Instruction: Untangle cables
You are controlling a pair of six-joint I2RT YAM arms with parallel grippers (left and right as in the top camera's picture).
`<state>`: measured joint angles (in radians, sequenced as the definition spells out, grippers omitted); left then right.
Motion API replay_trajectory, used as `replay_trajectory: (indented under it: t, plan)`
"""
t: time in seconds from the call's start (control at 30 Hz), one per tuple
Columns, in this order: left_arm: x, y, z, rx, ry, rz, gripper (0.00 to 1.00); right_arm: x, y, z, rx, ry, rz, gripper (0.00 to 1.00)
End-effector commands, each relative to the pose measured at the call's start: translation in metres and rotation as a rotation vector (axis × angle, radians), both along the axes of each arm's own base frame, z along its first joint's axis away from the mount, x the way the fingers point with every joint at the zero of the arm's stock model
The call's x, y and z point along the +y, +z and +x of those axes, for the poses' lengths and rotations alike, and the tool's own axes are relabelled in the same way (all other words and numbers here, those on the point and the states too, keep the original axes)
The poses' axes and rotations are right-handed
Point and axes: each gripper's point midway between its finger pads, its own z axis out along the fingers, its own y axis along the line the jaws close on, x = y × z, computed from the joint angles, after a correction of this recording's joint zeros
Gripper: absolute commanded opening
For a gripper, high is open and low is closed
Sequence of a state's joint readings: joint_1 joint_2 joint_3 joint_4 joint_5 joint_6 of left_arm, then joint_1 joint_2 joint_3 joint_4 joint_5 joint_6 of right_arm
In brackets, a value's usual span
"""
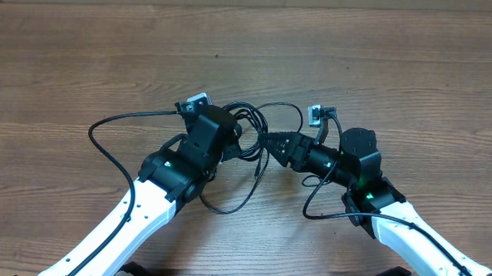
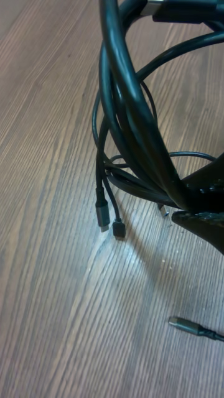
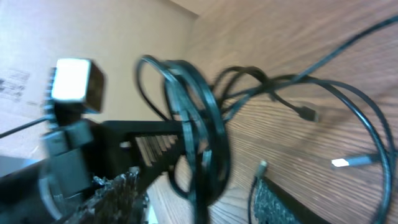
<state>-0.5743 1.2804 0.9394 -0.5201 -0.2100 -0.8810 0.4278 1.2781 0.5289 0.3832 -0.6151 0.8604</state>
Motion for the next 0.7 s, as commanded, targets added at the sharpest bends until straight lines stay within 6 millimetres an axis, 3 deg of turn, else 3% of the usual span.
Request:
replay_trajectory:
  t: [0.0,0.07,0.2,0.5,0.67]
  plan:
    - [-0.006,0.004,0.002,-0.012,-0.046,-0.003,0.04,-0.003,0.002,0.006,-0.034,-0.035,-0.025,0.48]
    - [-0.007,0.005,0.003,-0.020,-0.046,-0.009,0.04,-0.003,0.002,0.005,-0.031,-0.031,-0.025,0.41]
    - [-0.007,0.006,0.004,-0.025,-0.043,-0.009,0.04,-0.001,0.002,0.003,-0.028,-0.015,-0.021,0.35]
    - [-0.013,-0.015,0.009,0.024,-0.050,0.006,0.04,0.002,0.003,-0.003,-0.021,0.019,-0.012,0.36]
    - [-0.021,-0.012,0.012,0.002,-0.068,-0.020,0.04,0.001,-0.003,-0.005,-0.002,0.021,-0.027,0.35]
